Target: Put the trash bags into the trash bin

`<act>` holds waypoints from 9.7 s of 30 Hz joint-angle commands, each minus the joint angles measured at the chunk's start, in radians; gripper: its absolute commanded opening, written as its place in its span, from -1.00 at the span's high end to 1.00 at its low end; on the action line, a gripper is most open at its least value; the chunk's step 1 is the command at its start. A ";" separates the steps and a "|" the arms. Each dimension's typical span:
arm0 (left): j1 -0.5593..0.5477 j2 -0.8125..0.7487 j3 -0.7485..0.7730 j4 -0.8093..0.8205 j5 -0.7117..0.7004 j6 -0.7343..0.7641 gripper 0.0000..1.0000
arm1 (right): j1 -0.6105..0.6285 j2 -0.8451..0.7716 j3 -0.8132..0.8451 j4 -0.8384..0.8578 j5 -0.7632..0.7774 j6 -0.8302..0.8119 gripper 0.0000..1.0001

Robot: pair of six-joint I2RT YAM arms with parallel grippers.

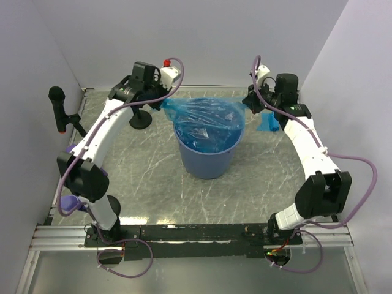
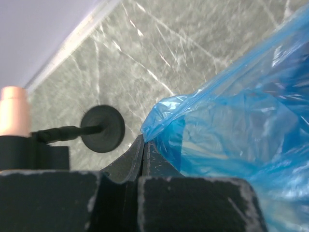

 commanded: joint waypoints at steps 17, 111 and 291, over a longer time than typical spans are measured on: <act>0.122 -0.101 -0.082 -0.306 0.494 0.026 0.99 | -0.043 -0.145 -0.088 -0.256 -0.054 -0.027 0.44; 0.155 -0.414 -0.475 0.011 0.657 0.098 0.08 | 0.452 -0.574 -0.186 -0.422 -0.265 -0.489 1.00; -0.318 -0.046 -0.257 0.859 0.386 0.600 0.97 | 0.317 -0.597 -0.453 0.128 0.193 -0.060 -0.94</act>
